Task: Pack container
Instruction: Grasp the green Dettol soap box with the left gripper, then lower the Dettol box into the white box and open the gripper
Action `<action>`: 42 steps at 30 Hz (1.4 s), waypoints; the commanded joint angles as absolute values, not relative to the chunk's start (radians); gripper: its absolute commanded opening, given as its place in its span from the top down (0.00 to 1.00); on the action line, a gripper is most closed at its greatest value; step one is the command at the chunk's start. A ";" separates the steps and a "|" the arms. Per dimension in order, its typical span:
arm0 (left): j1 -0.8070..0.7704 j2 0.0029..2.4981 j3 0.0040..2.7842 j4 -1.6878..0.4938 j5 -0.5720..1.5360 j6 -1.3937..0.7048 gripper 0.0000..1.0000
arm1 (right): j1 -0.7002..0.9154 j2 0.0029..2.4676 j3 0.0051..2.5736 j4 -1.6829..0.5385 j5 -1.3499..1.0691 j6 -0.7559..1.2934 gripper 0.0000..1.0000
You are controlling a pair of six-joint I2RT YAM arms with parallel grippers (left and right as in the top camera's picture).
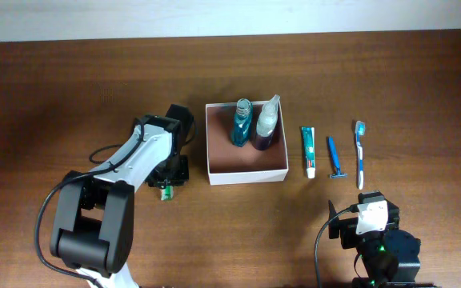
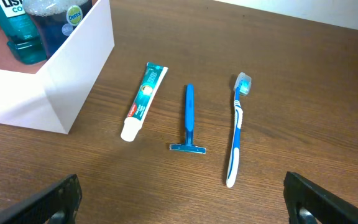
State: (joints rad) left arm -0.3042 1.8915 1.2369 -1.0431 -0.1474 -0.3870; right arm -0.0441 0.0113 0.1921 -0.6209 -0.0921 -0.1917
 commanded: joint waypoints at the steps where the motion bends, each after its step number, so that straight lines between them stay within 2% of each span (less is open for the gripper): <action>1: -0.298 1.877 1.231 -1.046 -0.155 -0.392 0.91 | -0.040 0.006 0.188 -0.618 -0.094 -0.195 0.01; 3: -0.298 1.863 1.236 -1.068 -0.155 -0.388 0.95 | -0.040 0.006 0.188 -0.618 -0.094 -0.195 0.01; 11: -0.313 1.632 1.371 -1.238 -0.149 -0.339 0.95 | -0.040 0.006 0.188 -0.618 -0.094 -0.195 0.01; 13: -0.339 1.557 1.430 -1.258 -0.082 -0.262 0.95 | -0.040 0.006 0.188 -0.618 -0.094 -0.195 0.01; 17: -0.433 1.446 1.498 -1.235 0.095 0.046 0.97 | -0.040 0.006 0.188 -0.618 -0.094 -0.195 0.01; 20: -0.544 1.422 1.502 -1.194 0.112 0.255 1.00 | -0.040 0.006 0.188 -0.618 -0.094 -0.195 0.01; 25: -0.703 1.474 1.500 -1.103 0.109 0.612 0.99 | -0.040 0.006 0.188 -0.618 -0.094 -0.195 0.02; 28: -0.727 1.545 1.500 -1.047 0.107 0.779 0.99 | -0.040 0.006 0.188 -0.618 -0.094 -0.195 0.02; 34: -0.726 1.692 1.500 -0.965 -0.073 0.812 1.00 | -0.040 0.006 0.188 -0.618 -0.094 -0.195 0.01; 37: -0.723 1.752 1.500 -0.936 -0.085 0.886 1.00 | -0.040 0.006 0.188 -0.618 -0.094 -0.195 0.01; 42: -0.692 1.823 1.500 -0.870 -0.132 0.871 0.99 | -0.040 0.006 0.188 -0.618 -0.094 -0.195 0.01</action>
State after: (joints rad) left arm -0.7162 1.8038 1.4887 -0.8898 -0.0963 0.8463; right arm -0.0441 0.0113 0.1921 -0.6209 -0.0921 -0.1917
